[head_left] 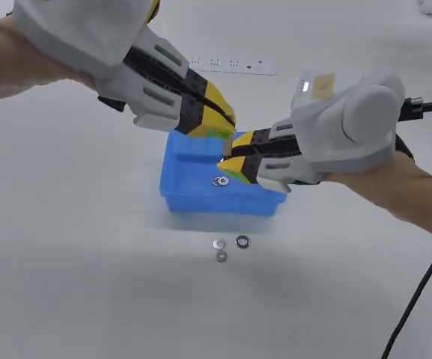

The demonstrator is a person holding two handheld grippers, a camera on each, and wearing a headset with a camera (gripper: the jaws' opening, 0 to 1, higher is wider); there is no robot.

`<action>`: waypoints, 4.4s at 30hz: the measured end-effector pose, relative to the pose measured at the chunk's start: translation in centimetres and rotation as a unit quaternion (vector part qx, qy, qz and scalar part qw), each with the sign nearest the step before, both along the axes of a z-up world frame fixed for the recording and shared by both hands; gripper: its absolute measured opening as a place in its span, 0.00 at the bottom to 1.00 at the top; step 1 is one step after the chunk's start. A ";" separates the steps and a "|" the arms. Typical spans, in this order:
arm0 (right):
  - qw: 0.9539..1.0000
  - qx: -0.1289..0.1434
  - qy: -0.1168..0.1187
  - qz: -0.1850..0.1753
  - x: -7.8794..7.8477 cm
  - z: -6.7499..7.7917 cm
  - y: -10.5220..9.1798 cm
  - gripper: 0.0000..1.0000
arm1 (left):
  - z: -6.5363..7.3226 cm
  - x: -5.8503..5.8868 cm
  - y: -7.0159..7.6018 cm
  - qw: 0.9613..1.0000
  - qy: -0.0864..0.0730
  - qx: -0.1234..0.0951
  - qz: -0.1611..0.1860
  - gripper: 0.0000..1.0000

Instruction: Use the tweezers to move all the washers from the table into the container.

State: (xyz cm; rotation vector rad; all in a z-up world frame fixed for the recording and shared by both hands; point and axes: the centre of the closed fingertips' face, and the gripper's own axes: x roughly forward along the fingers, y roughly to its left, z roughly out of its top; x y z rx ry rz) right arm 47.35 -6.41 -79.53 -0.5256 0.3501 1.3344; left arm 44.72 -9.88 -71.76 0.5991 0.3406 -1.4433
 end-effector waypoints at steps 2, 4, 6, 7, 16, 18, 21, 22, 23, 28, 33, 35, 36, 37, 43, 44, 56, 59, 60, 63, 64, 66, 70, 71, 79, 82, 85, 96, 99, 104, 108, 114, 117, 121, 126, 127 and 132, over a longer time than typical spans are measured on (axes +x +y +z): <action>1.000 0.000 0.004 0.007 0.3 -0.4 0.1 0.10 | -0.3 0.4 0.1 1.000 0.004 -0.002 0.001 0.06; 1.000 -0.001 0.008 0.011 0.6 -0.8 0.2 0.10 | -1.0 1.1 0.3 1.000 0.008 -0.002 0.002 0.06; 1.000 0.000 0.019 0.021 0.8 -1.4 0.4 0.10 | -1.5 1.4 0.4 1.000 0.012 -0.003 0.002 0.06; 0.999 -0.001 0.022 0.025 0.9 -1.6 0.5 0.10 | -1.7 1.6 0.5 1.000 0.014 -0.002 0.003 0.06; 0.997 0.000 0.052 0.051 1.5 -3.9 0.8 0.10 | -3.9 2.8 0.9 0.999 0.033 -0.004 0.018 0.06; 0.997 -0.001 0.056 0.057 1.4 -4.2 0.8 0.10 | -4.3 3.1 1.0 0.999 0.037 -0.004 0.020 0.06; 0.996 -0.004 0.059 0.063 1.4 -4.7 0.8 0.10 | -4.8 3.4 1.1 0.999 0.041 -0.003 0.021 0.06; 0.996 -0.004 0.061 0.064 1.4 -4.8 0.7 0.10 | -5.0 3.6 1.1 0.999 0.042 -0.002 0.021 0.06; 0.996 -0.005 0.062 0.064 1.4 -5.0 0.7 0.10 | -5.3 3.8 1.2 0.999 0.044 -0.001 0.023 0.06; 0.995 -0.006 0.067 0.069 1.3 -5.5 0.7 0.10 | -6.0 4.1 1.3 0.999 0.047 0.002 0.025 0.06; 0.995 -0.007 0.071 0.072 1.2 -5.8 0.6 0.10 | -6.3 4.1 1.3 0.998 0.050 0.005 0.026 0.06; 0.995 -0.007 0.073 0.072 1.2 -6.0 0.6 0.10 | -6.4 4.0 1.3 0.998 0.050 0.006 0.026 0.06; 0.995 -0.007 0.074 0.073 1.2 -6.0 0.6 0.10 | -6.5 4.0 1.3 0.998 0.051 0.007 0.026 0.06; 0.994 -0.006 0.077 0.073 1.1 -6.0 0.7 0.10 | -6.4 3.8 1.1 0.998 0.051 0.006 0.026 0.06; 0.994 -0.005 0.082 0.071 1.2 -6.1 0.8 0.11 | -6.3 3.4 1.0 0.998 0.052 0.008 0.029 0.06; 0.994 -0.007 0.081 0.071 1.2 -6.1 0.8 0.11 | -6.3 3.4 1.0 0.998 0.051 0.009 0.028 0.06; 0.995 -0.001 0.073 0.067 1.0 -4.8 0.6 0.12 | -4.8 2.4 0.8 0.999 0.042 0.003 0.025 0.05; 0.995 0.002 0.069 0.069 0.8 -4.1 0.6 0.13 | -4.1 2.0 0.6 0.999 0.039 0.000 0.024 0.05; 0.995 0.003 0.067 0.070 0.7 -3.9 0.5 0.13 | -3.9 1.9 0.6 0.999 0.037 -0.001 0.023 0.05; 0.995 0.009 0.062 0.073 0.4 -2.9 0.5 0.13 | -2.9 1.3 0.4 0.999 0.030 -0.004 0.021 0.05; 0.995 0.013 0.060 0.074 0.3 -2.5 0.4 0.13 | -2.6 1.1 0.4 0.999 0.029 -0.005 0.020 0.05; 0.995 0.019 0.058 0.076 0.0 -1.7 0.4 0.13 | -2.4 1.0 0.5 1.000 0.023 -0.010 0.019 0.05; 0.995 0.031 0.053 0.082 -1.0 -0.2 0.2 0.14 | -1.5 0.7 0.8 1.000 0.016 -0.018 0.017 0.05; 0.995 0.031 0.052 0.085 -1.3 0.0 0.2 0.14 | -1.1 0.3 0.7 1.000 0.015 -0.019 0.016 0.05; 0.994 0.022 0.038 0.100 -4.0 1.0 -0.5 0.14 | -0.3 -1.9 0.2 1.000 0.011 -0.015 0.012 0.05; 0.994 0.019 0.037 0.104 -4.9 1.3 -0.8 0.14 | -0.1 -2.7 0.0 1.000 0.011 -0.015 0.010 0.05; 0.993 0.015 0.039 0.108 -6.0 1.2 -1.2 0.14 | 0.0 -3.9 -0.2 1.000 0.015 -0.019 0.013 0.05; 0.992 -0.004 0.051 0.112 -9.0 -1.4 -2.6 0.14 | -2.5 -6.9 -1.9 0.999 0.031 -0.015 0.015 0.05; 0.992 -0.008 0.055 0.111 -9.3 -1.9 -2.9 0.14 | -3.2 -7.2 -2.3 0.999 0.038 -0.013 0.016 0.05; 0.993 -0.004 0.063 0.098 -9.2 -2.7 -3.4 0.14 | -4.0 -7.3 -2.6 0.999 0.040 -0.010 0.020 0.06; 0.994 -0.005 0.067 0.088 -8.9 -3.5 -3.6 0.13 | -4.8 -7.1 -2.8 0.999 0.039 -0.010 0.027 0.06; 0.994 -0.010 0.073 0.077 -8.6 -4.6 -3.9 0.13 | -6.2 -6.7 -2.9 0.999 0.037 -0.002 0.032 0.06; 0.994 -0.012 0.076 0.077 -8.3 -4.9 -4.0 0.13 | -6.8 -6.5 -2.9 0.999 0.037 -0.002 0.036 0.06; 0.994 -0.009 0.082 0.074 -7.9 -5.2 -4.0 0.12 | -7.1 -6.1 -2.8 0.999 0.039 -0.001 0.038 0.06; 0.993 -0.006 0.088 0.076 -7.8 -5.3 -4.1 0.12 | -7.0 -5.8 -2.9 0.998 0.046 -0.011 0.041 0.06; 0.993 -0.005 0.088 0.076 -7.8 -5.4 -4.1 0.12 | -7.0 -5.8 -2.9 0.998 0.047 -0.011 0.041 0.06; 0.992 -0.008 0.085 0.089 -8.0 -5.5 -4.0 0.12 | -6.9 -5.9 -3.0 0.998 0.049 -0.006 0.035 0.06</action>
